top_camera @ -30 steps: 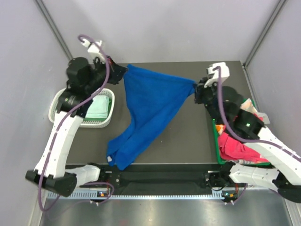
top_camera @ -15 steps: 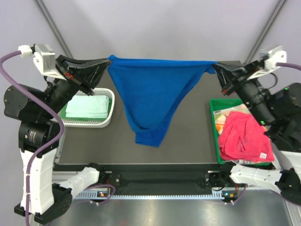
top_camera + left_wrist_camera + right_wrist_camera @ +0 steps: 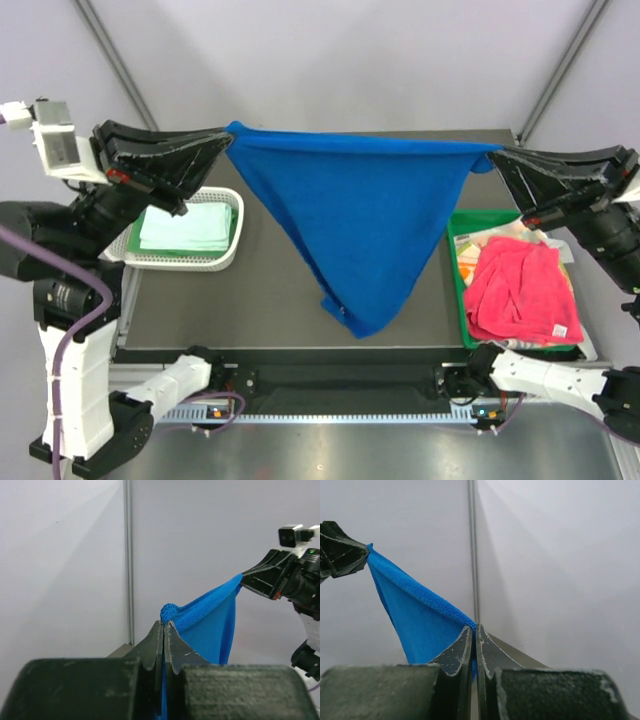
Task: Fold and stack the towels
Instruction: Flatten out the crumpled towel
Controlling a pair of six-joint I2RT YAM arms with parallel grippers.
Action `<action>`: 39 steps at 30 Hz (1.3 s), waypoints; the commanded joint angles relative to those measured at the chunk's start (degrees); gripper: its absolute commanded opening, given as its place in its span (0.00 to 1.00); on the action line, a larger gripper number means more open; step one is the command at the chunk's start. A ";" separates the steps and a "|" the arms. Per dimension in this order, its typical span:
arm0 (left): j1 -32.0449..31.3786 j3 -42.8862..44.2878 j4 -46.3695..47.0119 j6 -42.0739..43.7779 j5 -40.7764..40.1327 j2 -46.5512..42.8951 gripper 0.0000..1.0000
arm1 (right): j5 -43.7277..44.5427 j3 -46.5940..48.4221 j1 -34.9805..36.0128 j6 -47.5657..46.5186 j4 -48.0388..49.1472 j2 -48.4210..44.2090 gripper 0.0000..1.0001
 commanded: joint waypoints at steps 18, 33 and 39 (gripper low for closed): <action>0.58 -1.24 9.30 -3.94 -5.98 -2.18 0.00 | -0.48 5.85 -3.36 2.53 2.97 -1.52 0.00; 4.70 -8.55 20.44 0.21 -15.75 26.17 0.00 | -5.55 5.47 -30.40 4.10 16.49 32.82 0.00; 8.75 0.41 23.02 -1.91 -13.99 45.17 0.00 | -10.13 16.11 -35.52 7.18 18.88 55.41 0.00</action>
